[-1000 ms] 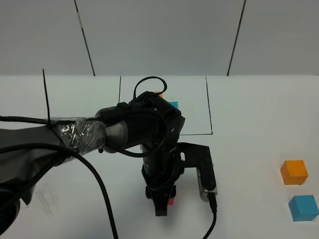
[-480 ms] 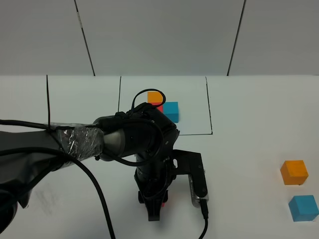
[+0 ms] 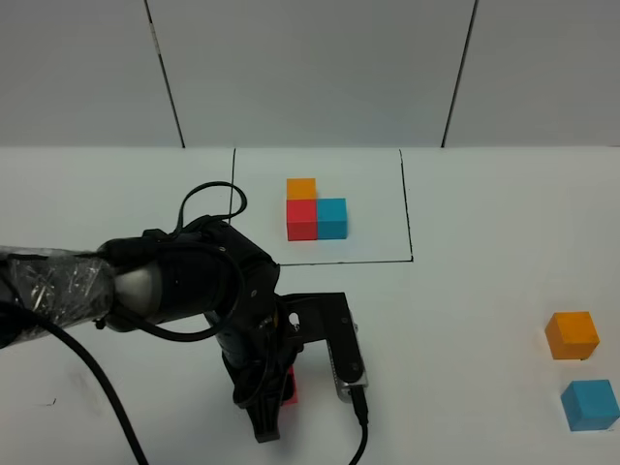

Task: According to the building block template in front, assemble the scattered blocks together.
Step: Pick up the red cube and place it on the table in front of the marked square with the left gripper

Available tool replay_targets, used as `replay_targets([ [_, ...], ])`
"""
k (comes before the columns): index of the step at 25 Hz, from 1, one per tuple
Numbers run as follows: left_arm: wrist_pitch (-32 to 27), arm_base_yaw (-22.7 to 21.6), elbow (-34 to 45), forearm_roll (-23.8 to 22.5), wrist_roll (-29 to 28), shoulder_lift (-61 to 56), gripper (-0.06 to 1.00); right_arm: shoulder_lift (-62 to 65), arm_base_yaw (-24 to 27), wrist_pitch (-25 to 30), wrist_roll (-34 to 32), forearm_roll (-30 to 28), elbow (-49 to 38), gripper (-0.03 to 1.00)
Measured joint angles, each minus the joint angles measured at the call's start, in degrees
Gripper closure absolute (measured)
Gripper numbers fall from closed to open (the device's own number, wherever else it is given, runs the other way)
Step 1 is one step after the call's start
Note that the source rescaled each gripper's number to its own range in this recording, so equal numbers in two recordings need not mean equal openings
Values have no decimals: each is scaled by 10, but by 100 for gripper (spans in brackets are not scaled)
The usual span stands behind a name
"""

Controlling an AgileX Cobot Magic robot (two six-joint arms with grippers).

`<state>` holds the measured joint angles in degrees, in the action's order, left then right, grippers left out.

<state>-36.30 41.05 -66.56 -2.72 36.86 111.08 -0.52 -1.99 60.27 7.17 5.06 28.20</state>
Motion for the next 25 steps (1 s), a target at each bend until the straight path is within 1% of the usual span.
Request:
replay_targets([
  [2, 16, -5, 14, 3, 6, -3, 94, 0, 0, 0, 0, 0, 0, 43],
  [7, 81, -6, 42, 7, 21, -3, 94, 0, 0, 0, 0, 0, 0, 43],
  [10, 91, -6, 42, 9, 32, -3, 94, 0, 0, 0, 0, 0, 0, 43],
  [15, 78, -6, 42, 15, 44, -3, 94, 0, 0, 0, 0, 0, 0, 43],
  [20, 50, -13, 42, 40, 66, -3, 94, 0, 0, 0, 0, 0, 0, 43],
  [25, 36, -24, 42, 49, 73, -3, 94, 0, 0, 0, 0, 0, 0, 43],
])
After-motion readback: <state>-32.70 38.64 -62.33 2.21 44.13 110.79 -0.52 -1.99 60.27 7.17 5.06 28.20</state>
